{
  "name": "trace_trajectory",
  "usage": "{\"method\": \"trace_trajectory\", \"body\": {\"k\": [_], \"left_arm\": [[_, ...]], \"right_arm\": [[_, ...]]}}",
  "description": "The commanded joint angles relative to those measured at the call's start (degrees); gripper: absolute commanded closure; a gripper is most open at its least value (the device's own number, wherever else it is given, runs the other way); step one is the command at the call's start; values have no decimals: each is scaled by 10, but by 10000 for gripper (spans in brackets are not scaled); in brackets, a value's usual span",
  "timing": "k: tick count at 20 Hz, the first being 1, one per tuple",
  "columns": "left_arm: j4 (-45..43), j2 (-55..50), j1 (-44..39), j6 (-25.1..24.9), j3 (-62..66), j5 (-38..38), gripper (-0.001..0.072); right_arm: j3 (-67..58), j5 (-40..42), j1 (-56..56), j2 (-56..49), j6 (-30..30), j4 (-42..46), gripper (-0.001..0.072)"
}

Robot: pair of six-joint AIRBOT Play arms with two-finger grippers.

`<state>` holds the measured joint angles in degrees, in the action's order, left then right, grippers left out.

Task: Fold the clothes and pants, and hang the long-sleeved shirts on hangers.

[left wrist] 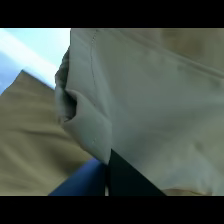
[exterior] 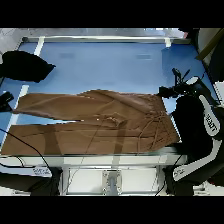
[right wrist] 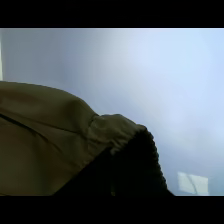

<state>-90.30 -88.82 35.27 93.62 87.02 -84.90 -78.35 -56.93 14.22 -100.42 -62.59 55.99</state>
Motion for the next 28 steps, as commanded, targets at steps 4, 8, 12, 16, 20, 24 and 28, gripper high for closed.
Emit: {"method": "trace_trajectory", "body": {"k": [4, 8, 12, 16, 20, 24, 28], "left_arm": [[-8, 20, 23, -15, -61, 53, 689], [-8, 19, 24, -16, -61, 61, 689], [-19, 19, 25, -37, -69, 27, -6], [-25, 31, 28, -24, -68, 105, -5], [0, 10, 29, 52, -68, 242, -4], [73, -57, 29, 50, -68, 306, -4], [179, -103, 50, 16, -68, 391, -2]], "right_arm": [[-30, 34, 27, 0, -86, -1, 672], [-30, 21, 18, 0, -87, -7, 367], [-31, -16, 25, 13, -88, -4, 319], [-66, -80, 49, 61, -90, -3, 320], [-83, -95, 24, 121, -90, -9, 320], [-83, -94, -22, 144, -109, -9, 320], [-83, -101, -78, 150, -120, -10, 320]]}}
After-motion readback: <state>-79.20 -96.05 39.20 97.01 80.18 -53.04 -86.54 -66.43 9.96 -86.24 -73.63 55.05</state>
